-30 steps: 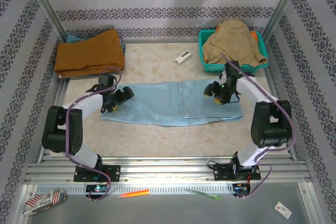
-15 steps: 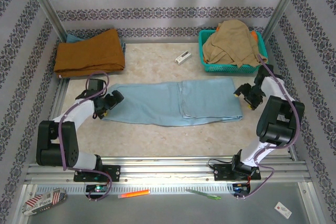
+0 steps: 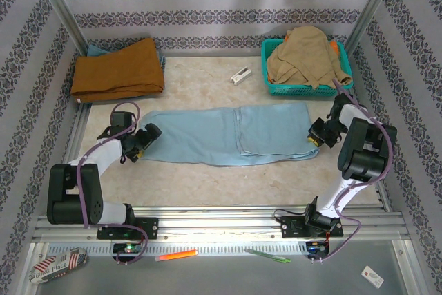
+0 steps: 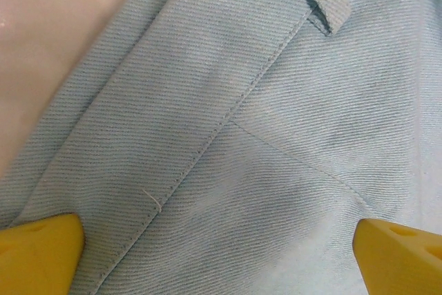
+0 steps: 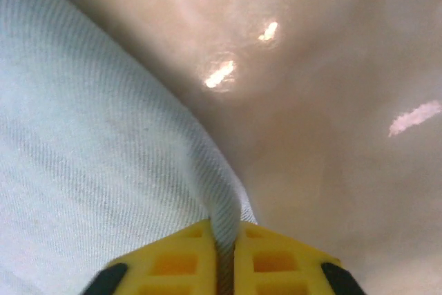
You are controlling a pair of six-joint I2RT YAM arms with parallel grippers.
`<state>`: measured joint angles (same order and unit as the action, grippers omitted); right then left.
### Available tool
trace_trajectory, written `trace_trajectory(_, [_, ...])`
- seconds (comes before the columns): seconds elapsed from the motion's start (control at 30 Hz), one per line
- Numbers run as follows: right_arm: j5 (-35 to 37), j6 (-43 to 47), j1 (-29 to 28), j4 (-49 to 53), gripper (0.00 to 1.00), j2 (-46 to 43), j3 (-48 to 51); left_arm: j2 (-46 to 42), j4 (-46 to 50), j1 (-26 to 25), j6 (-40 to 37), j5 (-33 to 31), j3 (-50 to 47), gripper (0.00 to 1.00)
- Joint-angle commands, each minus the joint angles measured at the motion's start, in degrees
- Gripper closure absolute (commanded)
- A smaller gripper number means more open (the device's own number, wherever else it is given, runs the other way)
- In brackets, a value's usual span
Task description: Fold and stack the trousers
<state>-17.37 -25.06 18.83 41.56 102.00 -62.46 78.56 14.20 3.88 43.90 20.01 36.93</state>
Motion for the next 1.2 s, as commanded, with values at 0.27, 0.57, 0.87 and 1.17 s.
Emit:
trace_trajectory(0.27, [7.61, 2.52, -6.59, 11.71, 1.0, -11.88, -11.72, -8.9, 3.62, 0.54, 0.03, -5.16, -3.14, 0.0])
trace_trajectory(0.57, [11.2, 4.0, -8.16, 18.27, 1.0, -15.24, -22.42, -10.56, 2.23, 0.41, -0.42, -5.15, -4.84, 0.0])
trace_trajectory(0.87, [16.5, 5.29, -23.15, 25.48, 1.0, -13.24, -34.48, 3.13, -8.98, -1.33, 0.64, 2.33, -7.66, 0.01])
trace_trajectory(1.17, [20.93, 0.22, -46.47, 29.79, 1.0, -4.26, -52.48, 2.29, -15.9, -3.44, 1.45, 7.15, -12.26, 0.38])
